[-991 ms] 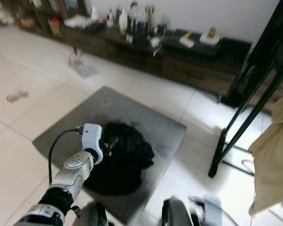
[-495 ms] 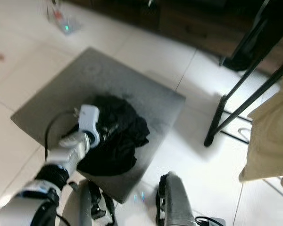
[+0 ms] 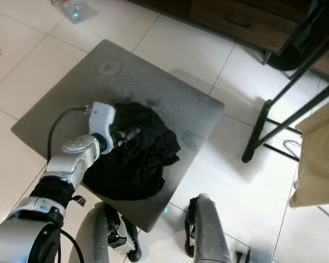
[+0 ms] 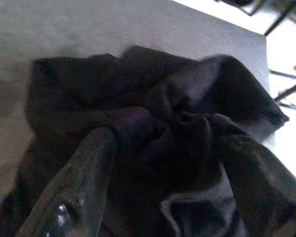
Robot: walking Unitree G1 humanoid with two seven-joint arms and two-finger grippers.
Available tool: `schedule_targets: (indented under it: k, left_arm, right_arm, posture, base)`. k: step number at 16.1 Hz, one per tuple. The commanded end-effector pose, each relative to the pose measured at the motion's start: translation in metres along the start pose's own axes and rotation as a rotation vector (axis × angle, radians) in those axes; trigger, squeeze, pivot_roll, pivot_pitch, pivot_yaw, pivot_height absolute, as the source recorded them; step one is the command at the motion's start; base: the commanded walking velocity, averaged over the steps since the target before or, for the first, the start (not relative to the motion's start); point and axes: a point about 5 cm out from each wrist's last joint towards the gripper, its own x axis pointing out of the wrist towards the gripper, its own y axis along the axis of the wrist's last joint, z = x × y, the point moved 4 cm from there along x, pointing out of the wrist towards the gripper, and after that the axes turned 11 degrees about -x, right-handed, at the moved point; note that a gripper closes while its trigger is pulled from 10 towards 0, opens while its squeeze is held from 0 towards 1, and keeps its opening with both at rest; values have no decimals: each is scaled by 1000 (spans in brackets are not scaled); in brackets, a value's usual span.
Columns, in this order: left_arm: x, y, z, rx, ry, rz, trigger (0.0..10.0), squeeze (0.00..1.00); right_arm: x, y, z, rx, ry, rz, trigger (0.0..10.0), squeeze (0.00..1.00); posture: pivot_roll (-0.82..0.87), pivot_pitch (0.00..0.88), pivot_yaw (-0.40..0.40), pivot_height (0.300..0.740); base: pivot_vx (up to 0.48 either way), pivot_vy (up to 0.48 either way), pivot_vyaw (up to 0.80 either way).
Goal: Hang hanger
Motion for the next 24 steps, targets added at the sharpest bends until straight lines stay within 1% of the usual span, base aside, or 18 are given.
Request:
schedule_targets:
  k: [1, 2, 3, 4, 5, 7, 8, 10, 12, 13, 14, 15, 17, 18, 19, 20, 22, 24]
  left_arm:
    - [-3, -17, 1, -9, -10, -48, 10000, 0]
    - [-4, -20, 2, -5, -18, -60, 10000, 0]
    - [-6, -21, 3, -4, -24, -65, 10000, 0]
    - [-8, -22, 5, -3, -35, -73, 10000, 0]
    - [-9, -23, 5, -2, -42, -79, 10000, 0]
    - [-12, -20, 3, 16, -57, -90, 10000, 0]
    - [-15, -15, -1, 12, -54, -98, 10000, 0]
    - [-20, -13, 1, -22, -111, -145, 10000, 0]
    - [-22, -15, 3, -24, -138, -172, 10000, 0]
    - [-28, -18, 8, -14, -202, -213, 8549, 0]
    - [-31, -20, 11, -13, -232, -234, 6000, 0]
    - [-33, -23, 14, -15, -254, -251, 5569, 0]
    - [-31, -30, 17, -50, -254, -256, 5333, 0]
    - [-28, -31, 22, -99, -268, -238, 5373, 0]
    - [-25, -31, 22, -110, -243, -227, 6941, 0]
    - [-20, -31, 21, -101, -201, -213, 10000, 0]
    - [-13, -24, 21, -138, -157, -161, 10000, 0]
    - [-8, -20, 22, -113, -128, -123, 10000, 0]
  right_arm:
    - [13, 33, 34, -66, -178, 98, 10000, 0]
    - [17, 43, 55, -69, -273, 141, 10000, 0]
    - [17, 51, 65, -89, -322, 166, 10000, 0]
    - [19, 64, 69, -59, -336, 220, 10000, 0]
    - [22, 68, 63, -36, -296, 234, 10000, 0]
    - [25, 74, 34, 7, -123, 228, 10000, 0]
    - [24, 76, 6, 18, 15, 211, 10000, 0]
    - [22, 73, -4, 22, 37, 194, 10000, 0]
    - [22, 72, -4, 36, 34, 190, 10000, 0]
    - [20, 71, -8, 44, 63, 178, 10000, 0]
    - [19, 69, -9, 40, 74, 167, 10000, 0]
    - [18, 67, -9, 41, 77, 161, 10000, 0]
    - [17, 66, -10, 38, 78, 156, 10000, 0]
    - [17, 66, -10, 38, 79, 156, 10000, 0]
    - [16, 66, -10, 43, 77, 157, 10000, 0]
    - [15, 66, -11, 44, 81, 154, 10000, 0]
    - [13, 66, -14, 43, 91, 154, 10000, 0]
    - [11, 65, -17, 44, 97, 152, 10000, 0]
  posture:
    - [-141, 529, -7, 591]
    - [-141, 523, -4, 591]
    - [-142, 523, -4, 591]
    - [-137, 519, 2, 591]
    - [-137, 518, 4, 591]
    - [-137, 518, 8, 591]
    - [-130, 518, 11, 591]
    - [-125, 517, 14, 591]
    - [-126, 518, 15, 591]
    - [-125, 520, 17, 591]
    - [-125, 521, 17, 591]
    - [-124, 522, 17, 591]
    - [-126, 525, 18, 591]
    - [-131, 530, 18, 591]
    - [-135, 532, 17, 591]
    - [-136, 533, 16, 591]
    - [-135, 540, 17, 591]
    - [-137, 552, 18, 591]
  base:
    - [0, 0, 0]
    - [0, 0, 0]
    - [0, 0, 0]
    - [0, 0, 0]
    - [0, 0, 0]
    - [0, 0, 0]
    - [0, 0, 0]
    - [0, 0, 0]
    - [0, 0, 0]
    - [0, 0, 0]
    - [0, 0, 0]
    - [0, 0, 0]
    - [0, 0, 0]
    - [0, 0, 0]
    - [0, 0, 0]
    - [0, 0, 0]
    - [0, 0, 0]
    - [0, 0, 0]
